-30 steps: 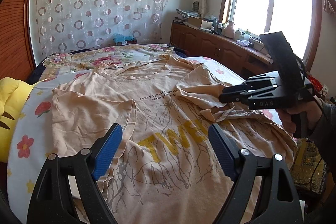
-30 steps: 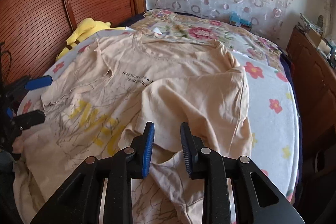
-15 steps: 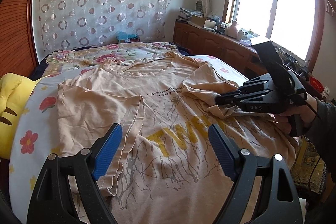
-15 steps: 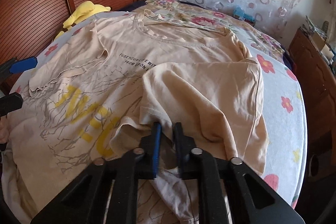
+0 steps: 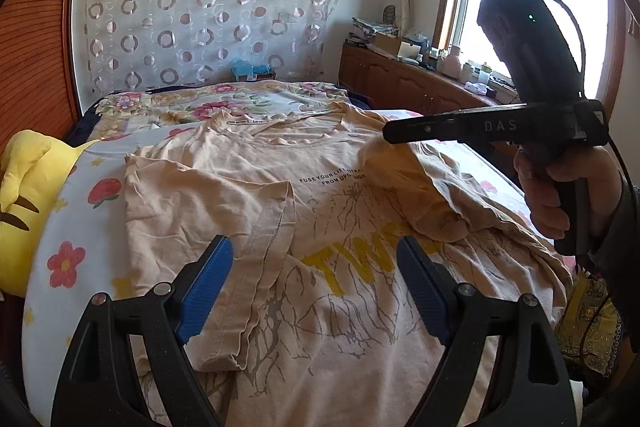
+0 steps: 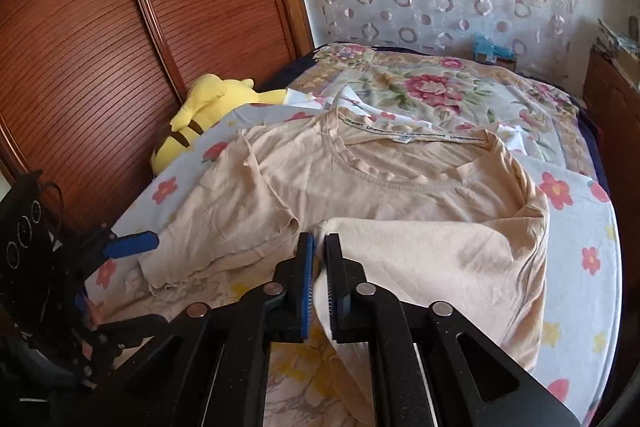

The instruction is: Fold small clothes

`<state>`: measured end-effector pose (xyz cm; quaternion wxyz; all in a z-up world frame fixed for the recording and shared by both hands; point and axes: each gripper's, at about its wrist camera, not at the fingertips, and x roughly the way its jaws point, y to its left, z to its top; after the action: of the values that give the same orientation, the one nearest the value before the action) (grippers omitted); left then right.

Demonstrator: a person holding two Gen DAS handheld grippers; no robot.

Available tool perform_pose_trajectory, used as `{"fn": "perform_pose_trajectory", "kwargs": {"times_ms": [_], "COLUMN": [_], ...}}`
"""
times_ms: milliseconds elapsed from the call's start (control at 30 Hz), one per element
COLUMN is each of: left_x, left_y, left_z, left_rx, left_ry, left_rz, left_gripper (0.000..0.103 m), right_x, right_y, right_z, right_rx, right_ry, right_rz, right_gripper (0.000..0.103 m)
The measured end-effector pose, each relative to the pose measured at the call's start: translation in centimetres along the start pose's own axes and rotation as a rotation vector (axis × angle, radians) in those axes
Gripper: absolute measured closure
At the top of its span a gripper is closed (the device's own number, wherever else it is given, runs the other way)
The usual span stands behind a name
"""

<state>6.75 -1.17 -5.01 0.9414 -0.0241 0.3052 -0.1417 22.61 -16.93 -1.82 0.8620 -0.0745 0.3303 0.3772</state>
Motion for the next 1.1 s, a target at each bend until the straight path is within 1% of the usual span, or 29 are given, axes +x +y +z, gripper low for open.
{"fn": "perform_pose_trajectory", "kwargs": {"times_ms": [33,67,133,233,300,433,567,633,700,867,900,933,1000,1100], "left_x": [0.0,0.0,-0.1,-0.1,0.0,-0.2,-0.2,-0.3,-0.5,-1.0,-1.0,-1.1,-1.1,-1.1], "left_y": [0.0,0.0,0.0,-0.1,-0.1,-0.1,0.0,0.2,0.6,2.1,2.3,2.6,3.0,3.4], "left_z": [0.0,-0.1,-0.1,-0.2,-0.2,-0.3,-0.3,-0.4,-0.5,-0.7,-0.7,-0.8,-0.9,-1.1], "left_rx": [0.002,0.003,-0.002,-0.002,-0.005,-0.003,-0.001,-0.003,-0.015,-0.047,-0.051,-0.055,-0.067,-0.082], "left_ry": [0.001,0.001,-0.001,-0.005,-0.006,-0.005,0.001,0.002,0.004,-0.003,-0.003,-0.003,-0.002,0.001], "left_rz": [0.001,0.002,-0.001,0.004,0.004,0.008,0.015,0.023,0.047,0.074,0.080,0.083,0.084,0.089], "left_gripper": [0.018,0.018,0.018,0.018,0.018,0.018,0.018,0.018,0.018,0.018,0.018,0.018,0.018,0.018], "right_x": [0.0,0.1,0.0,-0.9,-1.7,-3.8,-4.6,-4.5,-4.3,-3.1,-2.9,-2.7,-2.6,-3.1], "right_y": [0.0,-0.1,-0.4,-0.5,-0.6,-0.5,-0.7,-0.5,-0.5,-1.2,-1.1,-1.1,-0.7,-0.7], "right_z": [-0.2,-0.6,-1.4,-2.6,-4.0,-7.0,-9.6,-10.4,-10.9,-11.1,-11.1,-11.1,-11.1,-11.0], "right_rx": [-0.008,-0.018,-0.029,-0.045,-0.054,-0.046,-0.015,-0.017,-0.018,-0.002,-0.007,-0.012,-0.024,-0.024], "right_ry": [0.000,0.002,0.012,0.026,0.033,0.046,0.064,0.079,0.092,0.105,0.108,0.107,0.096,0.073], "right_rz": [-0.015,-0.038,-0.069,-0.149,-0.175,-0.208,-0.207,-0.222,-0.234,-0.251,-0.250,-0.245,-0.232,-0.194], "right_gripper": [0.082,0.081,0.081,0.081,0.081,0.081,0.081,0.081,0.081,0.081,0.083,0.093,0.099,0.100]}}
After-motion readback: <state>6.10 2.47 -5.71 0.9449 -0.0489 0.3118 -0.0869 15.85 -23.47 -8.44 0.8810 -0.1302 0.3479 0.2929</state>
